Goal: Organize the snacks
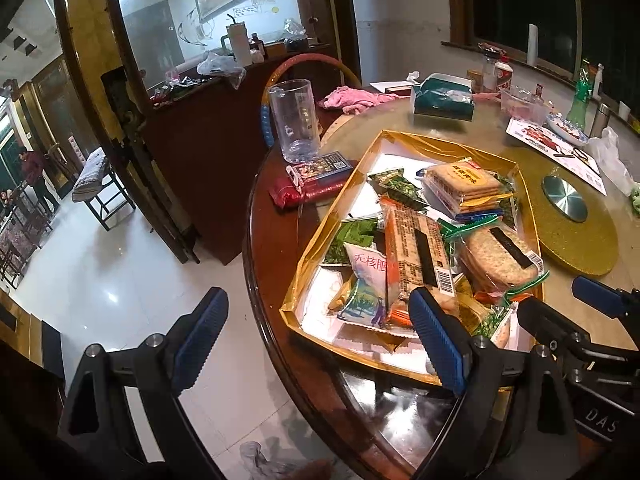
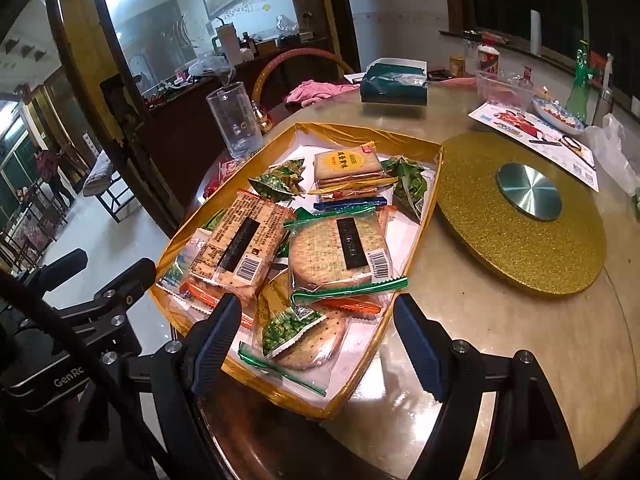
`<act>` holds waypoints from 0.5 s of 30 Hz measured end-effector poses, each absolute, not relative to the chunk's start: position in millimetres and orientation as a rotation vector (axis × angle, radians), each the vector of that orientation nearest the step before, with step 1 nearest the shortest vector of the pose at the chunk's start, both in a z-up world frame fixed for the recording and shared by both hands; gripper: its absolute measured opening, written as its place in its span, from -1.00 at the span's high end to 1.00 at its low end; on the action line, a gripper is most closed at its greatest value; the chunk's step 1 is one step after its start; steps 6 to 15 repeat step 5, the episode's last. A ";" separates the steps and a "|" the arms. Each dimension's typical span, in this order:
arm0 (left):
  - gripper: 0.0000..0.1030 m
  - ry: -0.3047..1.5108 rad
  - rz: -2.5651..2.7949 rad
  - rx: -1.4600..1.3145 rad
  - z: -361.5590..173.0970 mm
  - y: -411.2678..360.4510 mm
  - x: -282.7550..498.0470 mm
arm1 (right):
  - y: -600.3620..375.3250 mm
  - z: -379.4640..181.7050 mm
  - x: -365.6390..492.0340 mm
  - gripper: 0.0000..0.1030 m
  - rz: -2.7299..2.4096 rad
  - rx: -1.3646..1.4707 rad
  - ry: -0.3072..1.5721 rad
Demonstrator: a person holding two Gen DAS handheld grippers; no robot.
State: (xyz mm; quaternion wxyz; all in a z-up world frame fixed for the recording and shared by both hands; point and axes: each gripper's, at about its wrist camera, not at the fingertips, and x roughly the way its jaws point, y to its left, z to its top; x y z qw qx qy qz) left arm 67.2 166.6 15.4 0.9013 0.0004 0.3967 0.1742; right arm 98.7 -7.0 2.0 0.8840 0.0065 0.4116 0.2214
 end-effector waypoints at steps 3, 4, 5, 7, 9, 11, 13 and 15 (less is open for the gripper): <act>-0.78 0.811 0.355 0.018 16.3 163.1 68.9 | -9.1 1.8 99.3 -0.53 0.472 0.027 0.857; -0.78 0.807 0.352 0.022 16.5 162.1 69.1 | -9.8 1.4 99.7 -0.53 0.477 0.032 0.857; -0.78 0.810 0.351 0.024 16.1 161.5 69.7 | -9.9 1.0 100.1 -0.53 0.478 0.034 0.858; -0.78 0.810 0.351 0.024 16.1 161.5 69.7 | -9.9 1.0 100.1 -0.53 0.478 0.034 0.858; -0.78 0.810 0.351 0.024 16.1 161.5 69.7 | -9.9 1.0 100.1 -0.53 0.478 0.034 0.858; -0.78 0.810 0.351 0.024 16.1 161.5 69.7 | -9.9 1.0 100.1 -0.53 0.478 0.034 0.858; -0.78 0.810 0.351 0.024 16.1 161.5 69.7 | -9.9 1.0 100.1 -0.53 0.478 0.034 0.858; -0.78 0.810 0.351 0.024 16.1 161.5 69.7 | -9.9 1.0 100.1 -0.53 0.478 0.034 0.858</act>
